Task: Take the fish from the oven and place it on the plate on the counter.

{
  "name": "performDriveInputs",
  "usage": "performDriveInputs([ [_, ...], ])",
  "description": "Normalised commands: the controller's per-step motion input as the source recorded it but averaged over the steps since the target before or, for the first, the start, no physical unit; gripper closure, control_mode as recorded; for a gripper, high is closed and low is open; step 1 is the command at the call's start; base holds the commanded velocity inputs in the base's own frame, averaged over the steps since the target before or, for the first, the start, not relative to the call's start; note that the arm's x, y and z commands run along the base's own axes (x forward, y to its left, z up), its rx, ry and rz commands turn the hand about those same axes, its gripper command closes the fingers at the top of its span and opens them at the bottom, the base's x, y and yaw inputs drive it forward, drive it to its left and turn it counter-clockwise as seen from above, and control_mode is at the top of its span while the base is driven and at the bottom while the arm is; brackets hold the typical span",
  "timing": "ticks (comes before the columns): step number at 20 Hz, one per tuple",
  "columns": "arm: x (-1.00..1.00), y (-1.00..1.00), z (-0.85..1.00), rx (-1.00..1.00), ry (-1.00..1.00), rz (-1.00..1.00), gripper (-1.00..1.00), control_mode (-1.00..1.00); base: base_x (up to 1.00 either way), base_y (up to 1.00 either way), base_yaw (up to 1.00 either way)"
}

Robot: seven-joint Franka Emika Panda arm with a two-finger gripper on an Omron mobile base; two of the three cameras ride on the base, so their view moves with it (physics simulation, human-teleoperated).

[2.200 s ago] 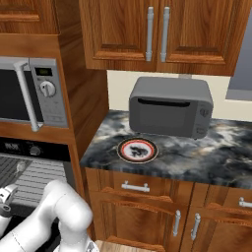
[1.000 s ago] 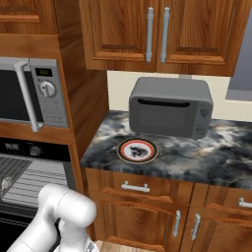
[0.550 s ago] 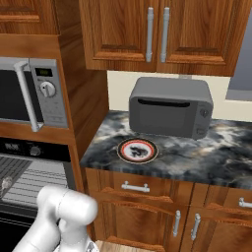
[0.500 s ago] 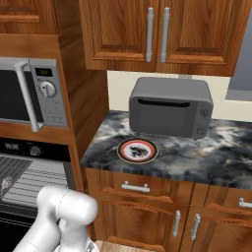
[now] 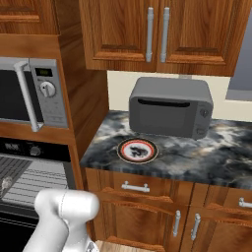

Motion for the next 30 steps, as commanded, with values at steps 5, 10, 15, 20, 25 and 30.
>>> performDriveInputs([
  [5,-0.07,0.0,0.84,0.04,-0.03,0.0,1.0,-1.0,0.0,0.0,0.0],
  [10,0.41,0.04,0.21,0.0,0.08,-0.03,-1.0,-1.0,0.0,0.0,0.0],
  [15,0.25,0.06,0.19,0.0,0.17,-0.03,-1.0,-1.0,0.0,0.0,0.0],
  [20,0.34,0.0,0.23,0.0,0.27,-0.08,-1.0,-1.0,0.0,0.0,0.0],
  [25,0.35,0.04,0.0,-0.01,0.19,-0.01,-1.0,-1.0,0.0,0.0,0.0],
  [30,0.63,0.02,0.0,-0.08,0.31,0.06,-1.0,-1.0,0.0,0.0,0.0],
])
